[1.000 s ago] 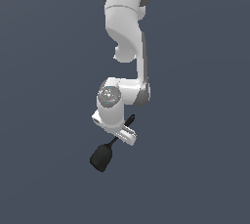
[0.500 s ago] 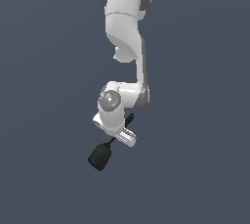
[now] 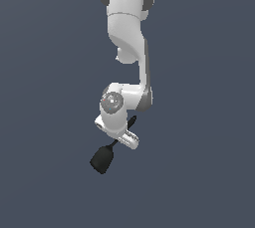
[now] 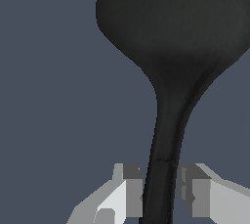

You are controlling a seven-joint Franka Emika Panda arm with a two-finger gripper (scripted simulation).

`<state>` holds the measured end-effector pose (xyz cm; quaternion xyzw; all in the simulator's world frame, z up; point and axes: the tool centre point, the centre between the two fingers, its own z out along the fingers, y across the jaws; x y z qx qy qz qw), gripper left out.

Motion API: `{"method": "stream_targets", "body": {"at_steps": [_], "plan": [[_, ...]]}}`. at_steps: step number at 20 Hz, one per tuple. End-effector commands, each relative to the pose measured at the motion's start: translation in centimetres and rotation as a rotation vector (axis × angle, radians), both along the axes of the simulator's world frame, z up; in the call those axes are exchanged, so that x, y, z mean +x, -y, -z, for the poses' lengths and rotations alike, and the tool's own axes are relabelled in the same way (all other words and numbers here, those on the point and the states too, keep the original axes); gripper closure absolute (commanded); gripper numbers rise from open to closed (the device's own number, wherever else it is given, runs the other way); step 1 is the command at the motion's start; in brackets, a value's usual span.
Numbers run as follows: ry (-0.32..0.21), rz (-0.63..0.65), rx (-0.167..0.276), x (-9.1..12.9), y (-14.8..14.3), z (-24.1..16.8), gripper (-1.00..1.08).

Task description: Pick up the object and move it to a goal position.

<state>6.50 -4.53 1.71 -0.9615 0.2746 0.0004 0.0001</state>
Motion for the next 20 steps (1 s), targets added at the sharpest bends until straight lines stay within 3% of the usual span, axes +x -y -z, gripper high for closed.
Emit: {"method": "stream_targets", "body": {"at_steps": [1,10,20], "plan": [[0.002,0.002,0.000,0.1,-0.1,-0.3,1.08],[0.028,0.047,-0.004,0.7,-1.9,-4.8,1.08],[0.089,0.156,-0.015,2.3,-6.1,-16.0,1.08]]}}
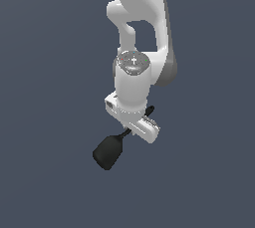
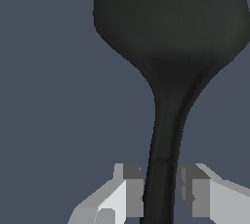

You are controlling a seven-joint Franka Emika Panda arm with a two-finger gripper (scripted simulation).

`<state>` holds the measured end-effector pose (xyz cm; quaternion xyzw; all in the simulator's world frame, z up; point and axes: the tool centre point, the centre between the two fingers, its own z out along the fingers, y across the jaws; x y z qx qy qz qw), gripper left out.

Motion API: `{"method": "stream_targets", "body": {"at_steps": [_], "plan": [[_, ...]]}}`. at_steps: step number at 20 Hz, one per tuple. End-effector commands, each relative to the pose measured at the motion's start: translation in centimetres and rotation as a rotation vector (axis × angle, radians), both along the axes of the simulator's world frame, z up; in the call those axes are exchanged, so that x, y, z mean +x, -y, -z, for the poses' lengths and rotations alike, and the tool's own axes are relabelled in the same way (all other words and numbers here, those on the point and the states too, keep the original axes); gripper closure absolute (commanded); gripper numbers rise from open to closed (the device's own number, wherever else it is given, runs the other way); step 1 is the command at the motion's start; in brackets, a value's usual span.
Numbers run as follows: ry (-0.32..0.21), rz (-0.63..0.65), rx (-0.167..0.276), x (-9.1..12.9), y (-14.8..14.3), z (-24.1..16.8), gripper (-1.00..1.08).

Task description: Pick up the object and move it to a goal position.

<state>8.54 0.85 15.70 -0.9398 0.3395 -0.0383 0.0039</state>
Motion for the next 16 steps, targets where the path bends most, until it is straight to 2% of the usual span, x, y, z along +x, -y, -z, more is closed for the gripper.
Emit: {"method": "stream_targets", "body": {"at_steps": [1,16], "plan": [[0.019,0.031,-0.003,0.4,-1.2,-3.2,1.08],[0.113,0.197,-0.026,2.6,-7.5,-20.4,1.08]]}}
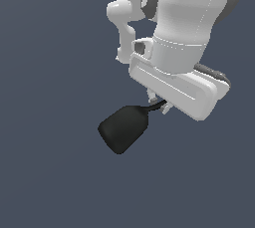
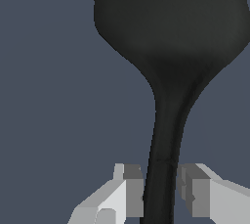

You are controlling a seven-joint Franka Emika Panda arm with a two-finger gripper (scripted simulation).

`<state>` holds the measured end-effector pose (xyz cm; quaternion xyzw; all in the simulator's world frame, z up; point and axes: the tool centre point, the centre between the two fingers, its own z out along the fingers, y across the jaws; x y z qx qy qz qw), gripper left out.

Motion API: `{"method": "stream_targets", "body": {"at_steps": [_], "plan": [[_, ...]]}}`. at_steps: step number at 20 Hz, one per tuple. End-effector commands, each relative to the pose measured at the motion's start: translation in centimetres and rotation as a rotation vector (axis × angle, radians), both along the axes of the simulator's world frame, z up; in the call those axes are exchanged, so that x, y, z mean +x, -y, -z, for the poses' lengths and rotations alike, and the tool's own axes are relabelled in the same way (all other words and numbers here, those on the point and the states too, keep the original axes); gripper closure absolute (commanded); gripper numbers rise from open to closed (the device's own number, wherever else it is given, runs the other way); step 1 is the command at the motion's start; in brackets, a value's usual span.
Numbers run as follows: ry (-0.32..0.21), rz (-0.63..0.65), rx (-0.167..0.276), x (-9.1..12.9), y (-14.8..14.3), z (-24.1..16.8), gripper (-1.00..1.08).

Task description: Pick up the object and move it to a goal position.

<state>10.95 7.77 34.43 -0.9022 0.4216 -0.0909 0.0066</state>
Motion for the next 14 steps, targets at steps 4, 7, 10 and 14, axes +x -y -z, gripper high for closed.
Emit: {"method": "stream_targets", "body": {"at_steps": [4,7,10,14], "plan": [[0.029,0.050,-0.007,0.6,-1.9,-5.2,1.08],[0.040,0.070,-0.010,0.9,-2.7,-7.3,1.08],[0.049,0.086,-0.013,1.1,-3.4,-9.1,1.08],[0.059,0.104,-0.016,1.4,-4.1,-10.9,1.08]]}}
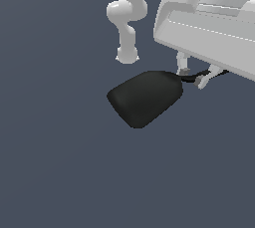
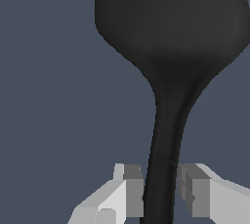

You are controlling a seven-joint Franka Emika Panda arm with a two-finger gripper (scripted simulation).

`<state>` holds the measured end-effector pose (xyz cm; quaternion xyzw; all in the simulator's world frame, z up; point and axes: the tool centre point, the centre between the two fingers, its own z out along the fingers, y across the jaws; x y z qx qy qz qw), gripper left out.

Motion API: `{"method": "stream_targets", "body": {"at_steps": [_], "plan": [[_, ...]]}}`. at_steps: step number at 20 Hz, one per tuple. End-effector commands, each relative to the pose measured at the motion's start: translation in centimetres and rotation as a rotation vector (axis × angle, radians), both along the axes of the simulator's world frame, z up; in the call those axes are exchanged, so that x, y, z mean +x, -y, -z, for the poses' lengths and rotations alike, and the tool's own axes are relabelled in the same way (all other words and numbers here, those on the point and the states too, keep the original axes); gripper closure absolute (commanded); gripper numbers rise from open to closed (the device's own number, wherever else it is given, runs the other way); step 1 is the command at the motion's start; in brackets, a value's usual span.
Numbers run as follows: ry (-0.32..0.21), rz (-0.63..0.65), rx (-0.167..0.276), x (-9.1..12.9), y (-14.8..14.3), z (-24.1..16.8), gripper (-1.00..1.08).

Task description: Pick up the object and move it to a goal position.

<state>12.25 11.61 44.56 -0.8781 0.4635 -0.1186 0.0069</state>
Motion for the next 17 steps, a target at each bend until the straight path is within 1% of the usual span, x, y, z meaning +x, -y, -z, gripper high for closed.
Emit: {"method": "stream_targets", "body": {"at_steps": [1,8,17], "plan": [[0.007,0.011,-0.002,0.1,-0.4,-1.2,1.08],[0.015,0.025,-0.004,0.4,-1.0,-2.7,1.08],[0.018,0.030,-0.005,0.6,-1.2,-3.3,1.08]]}}
